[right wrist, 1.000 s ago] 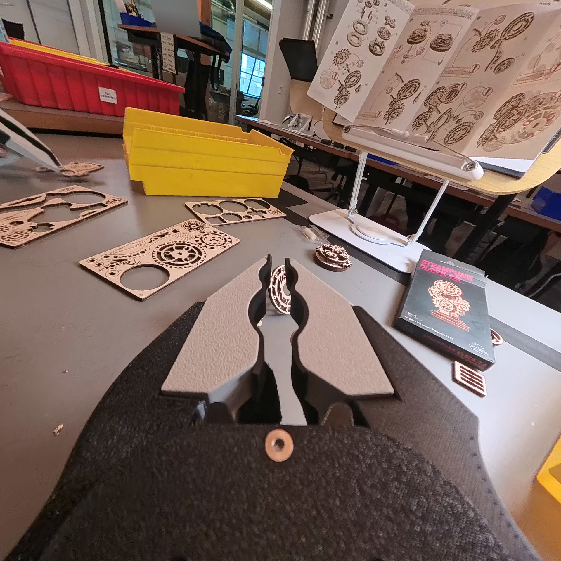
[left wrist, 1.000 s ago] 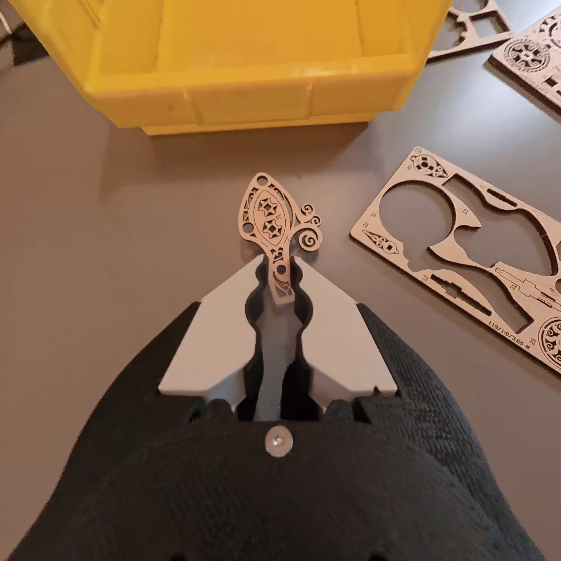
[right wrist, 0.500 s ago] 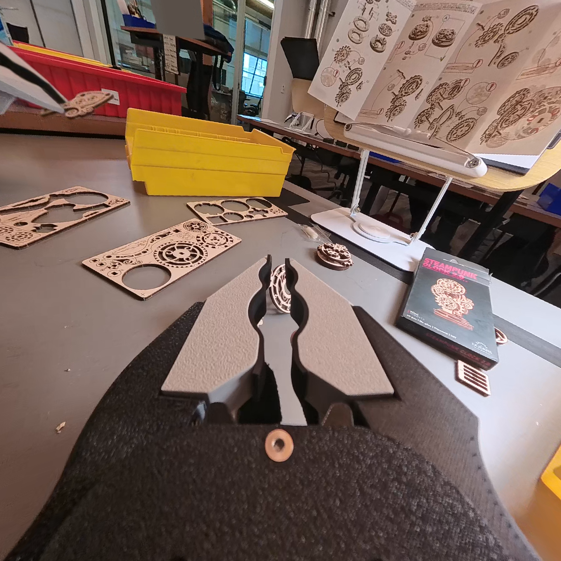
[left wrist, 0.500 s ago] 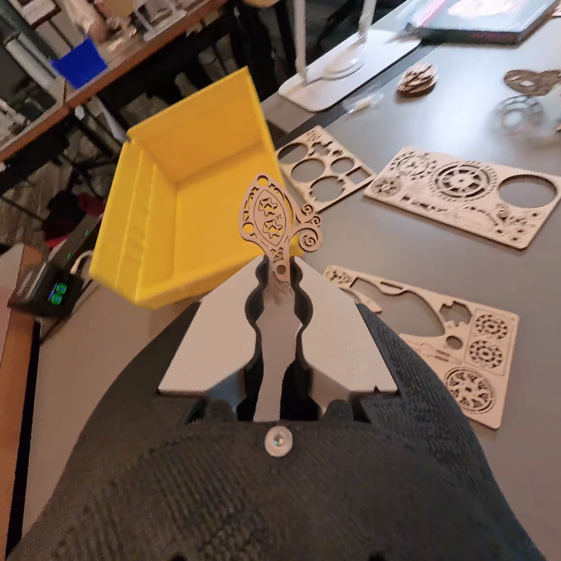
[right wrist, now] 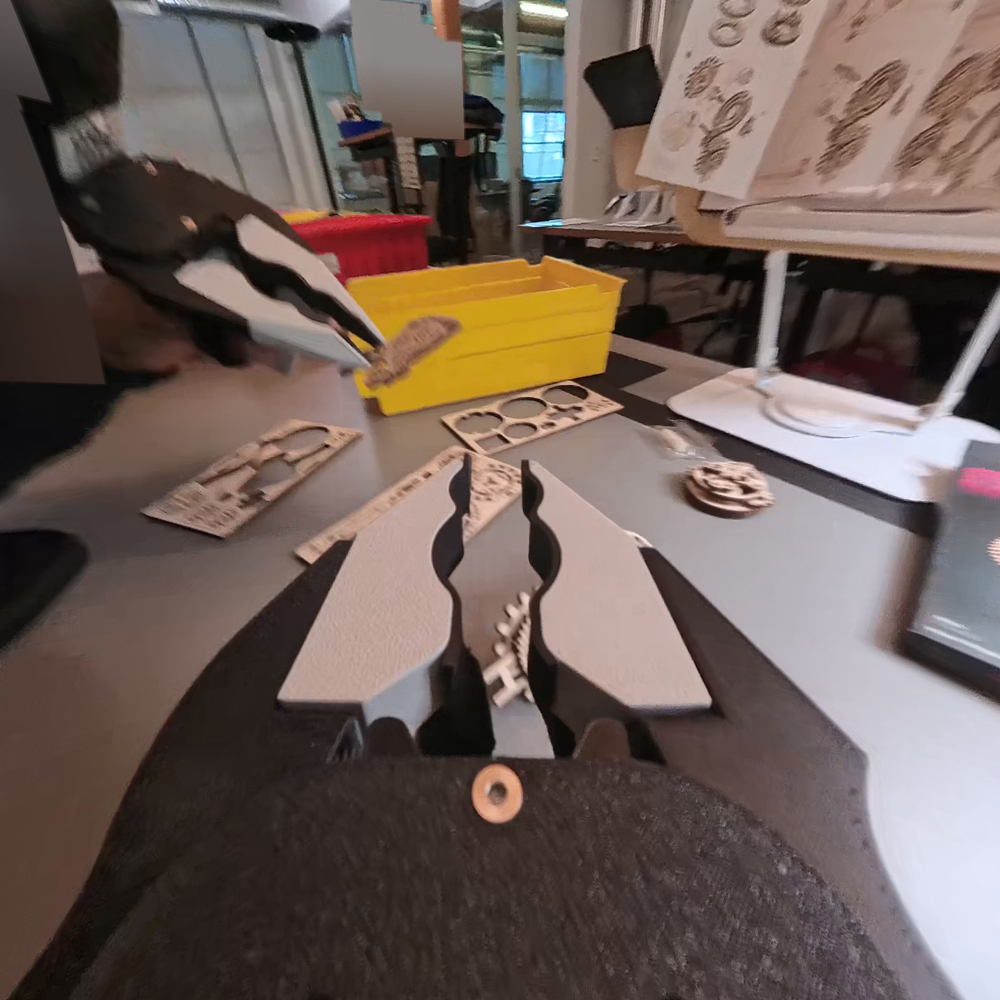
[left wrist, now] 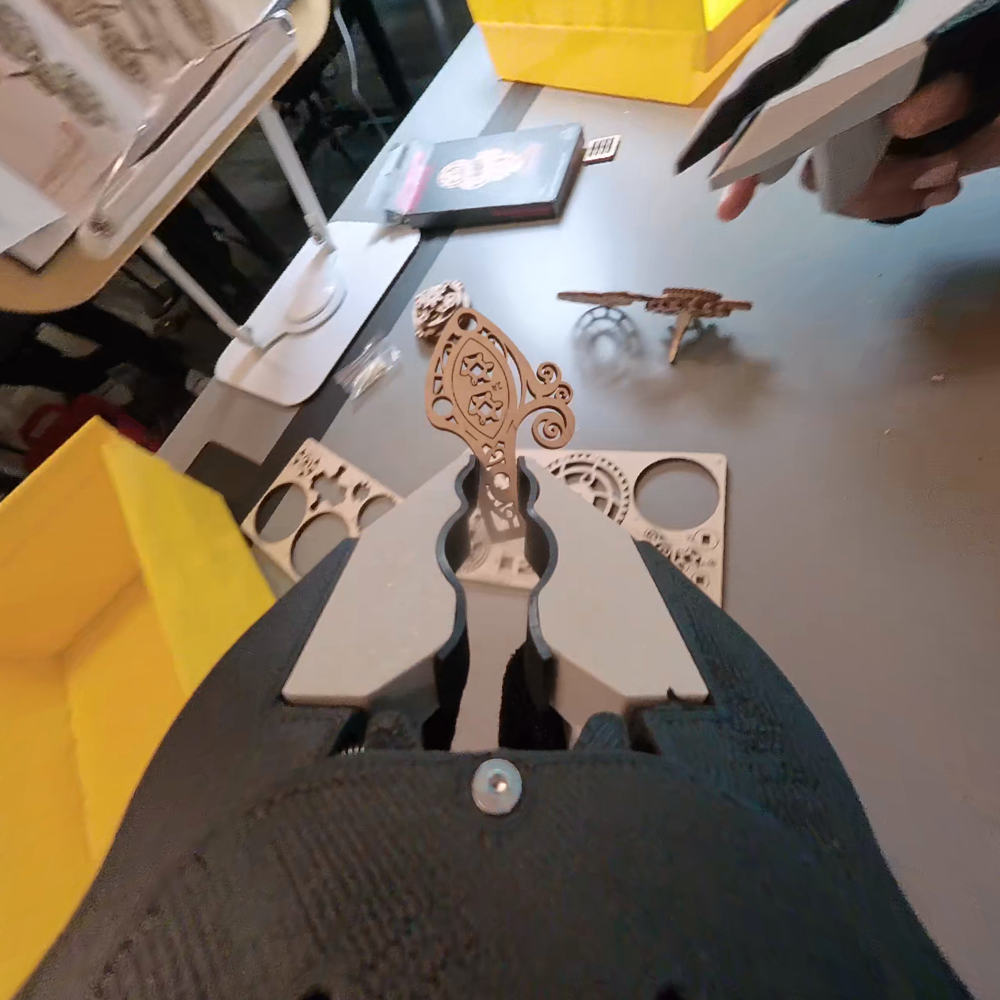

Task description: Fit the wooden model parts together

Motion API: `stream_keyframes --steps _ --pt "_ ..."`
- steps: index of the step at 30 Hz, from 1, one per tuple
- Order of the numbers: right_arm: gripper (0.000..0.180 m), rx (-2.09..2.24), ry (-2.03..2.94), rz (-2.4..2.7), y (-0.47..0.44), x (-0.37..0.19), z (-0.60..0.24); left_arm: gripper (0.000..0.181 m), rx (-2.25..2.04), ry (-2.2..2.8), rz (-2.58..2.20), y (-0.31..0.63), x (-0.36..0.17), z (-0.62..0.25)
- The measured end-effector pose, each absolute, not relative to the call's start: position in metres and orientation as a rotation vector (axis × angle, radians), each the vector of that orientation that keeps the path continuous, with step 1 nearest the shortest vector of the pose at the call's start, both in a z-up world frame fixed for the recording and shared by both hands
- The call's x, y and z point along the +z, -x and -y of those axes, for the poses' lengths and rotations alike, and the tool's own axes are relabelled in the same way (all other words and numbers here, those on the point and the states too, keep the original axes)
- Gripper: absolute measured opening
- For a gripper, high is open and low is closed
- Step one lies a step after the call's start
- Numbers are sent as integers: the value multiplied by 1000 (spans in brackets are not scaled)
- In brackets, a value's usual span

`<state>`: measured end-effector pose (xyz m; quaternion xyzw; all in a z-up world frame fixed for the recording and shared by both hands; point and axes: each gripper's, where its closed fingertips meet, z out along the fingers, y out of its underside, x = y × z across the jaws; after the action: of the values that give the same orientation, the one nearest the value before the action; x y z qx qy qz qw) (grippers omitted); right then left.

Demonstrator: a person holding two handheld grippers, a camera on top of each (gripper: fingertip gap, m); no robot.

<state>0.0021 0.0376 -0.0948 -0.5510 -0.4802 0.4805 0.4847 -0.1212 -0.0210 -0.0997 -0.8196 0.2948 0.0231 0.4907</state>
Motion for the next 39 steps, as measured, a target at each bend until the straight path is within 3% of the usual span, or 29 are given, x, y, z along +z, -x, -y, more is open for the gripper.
stream_keyframes --steps 3,8,11,14,18,26,30,34,39 --pt "28 1343 1421 1168 19 -88 -27 12 32 1967 -774 92 -101 8" --pt "33 1537 1544 1116 35 -90 -22 11 75 1931 -855 63 -100 -2" --pt "27 1602 1578 1084 33 -93 -22 12 59 1918 -874 51 -99 -3" --pt "8 1688 1603 1038 31 -92 -23 12 47 1903 -879 44 -97 -4" --pt "4 1822 1575 993 26 -84 -22 12 -19 1886 -840 39 -94 -4" --pt "0 2005 1432 926 13 -63 -25 34 -757 1838 -495 29 -83 -2" --pt "1 2055 1345 884 8 -50 -28 17 -1147 1705 -407 18 -65 -1" --pt "0 2056 1280 854 7 -40 -33 2 -1250 1619 -367 19 -51 -12" --pt "0 2010 1224 798 2 -31 -43 1 -1271 1576 -369 16 -45 -25"
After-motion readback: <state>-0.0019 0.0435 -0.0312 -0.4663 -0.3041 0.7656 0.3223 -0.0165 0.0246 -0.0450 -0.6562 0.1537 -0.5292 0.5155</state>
